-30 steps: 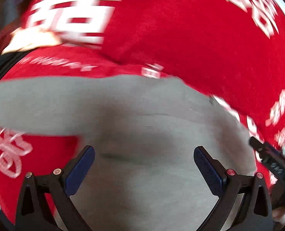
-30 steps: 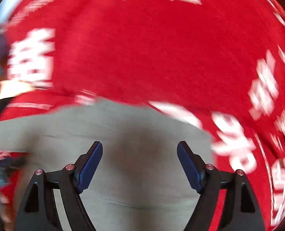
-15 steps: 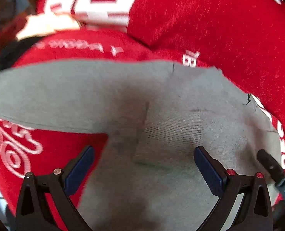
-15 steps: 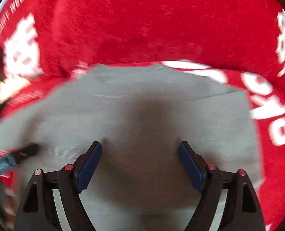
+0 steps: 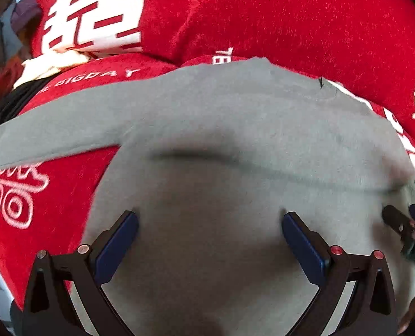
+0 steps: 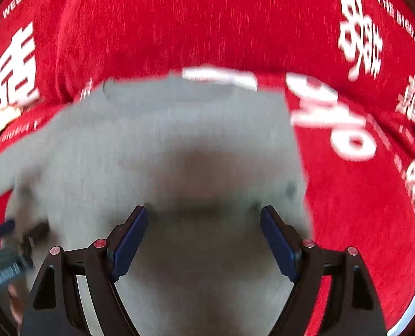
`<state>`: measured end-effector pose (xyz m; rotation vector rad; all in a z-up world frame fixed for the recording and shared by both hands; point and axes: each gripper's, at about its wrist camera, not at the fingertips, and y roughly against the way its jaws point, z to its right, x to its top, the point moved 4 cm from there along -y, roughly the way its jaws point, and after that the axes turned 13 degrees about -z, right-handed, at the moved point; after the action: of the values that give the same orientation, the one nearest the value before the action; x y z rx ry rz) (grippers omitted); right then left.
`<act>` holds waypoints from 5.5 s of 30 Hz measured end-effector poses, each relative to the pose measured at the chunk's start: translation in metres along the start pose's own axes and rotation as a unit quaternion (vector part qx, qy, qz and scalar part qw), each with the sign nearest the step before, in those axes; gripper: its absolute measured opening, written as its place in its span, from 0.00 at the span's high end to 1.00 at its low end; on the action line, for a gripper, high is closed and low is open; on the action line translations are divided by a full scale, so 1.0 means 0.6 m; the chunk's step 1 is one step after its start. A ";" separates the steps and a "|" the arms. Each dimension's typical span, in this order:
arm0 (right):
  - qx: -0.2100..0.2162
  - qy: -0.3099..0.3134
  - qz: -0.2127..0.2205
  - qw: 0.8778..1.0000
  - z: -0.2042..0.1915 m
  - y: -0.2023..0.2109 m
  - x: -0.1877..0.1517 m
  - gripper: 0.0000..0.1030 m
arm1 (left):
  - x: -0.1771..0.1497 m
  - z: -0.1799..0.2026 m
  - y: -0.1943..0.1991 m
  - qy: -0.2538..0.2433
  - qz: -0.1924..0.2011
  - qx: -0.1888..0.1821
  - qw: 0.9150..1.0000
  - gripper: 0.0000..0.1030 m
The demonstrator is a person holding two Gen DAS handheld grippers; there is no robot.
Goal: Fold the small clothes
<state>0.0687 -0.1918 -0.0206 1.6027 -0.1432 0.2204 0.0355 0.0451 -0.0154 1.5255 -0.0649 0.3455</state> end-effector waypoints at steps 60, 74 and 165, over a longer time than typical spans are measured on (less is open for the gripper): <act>-0.121 0.103 0.070 0.985 -0.121 0.035 0.062 0.01 | -0.203 -0.138 0.046 -0.002 -0.001 -0.055 0.998 0.00; 0.021 0.140 0.000 0.990 -0.336 -0.015 0.000 0.01 | -0.180 -0.197 0.069 0.046 0.031 -0.065 0.996 0.00; 0.016 0.062 0.021 0.998 0.028 0.044 0.049 0.01 | 0.204 -0.092 0.211 0.057 0.116 0.059 0.990 0.88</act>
<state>0.0924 -0.2082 0.0114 1.6131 -0.0778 0.3560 0.1089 0.1225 0.1352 1.6159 -0.1339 0.6318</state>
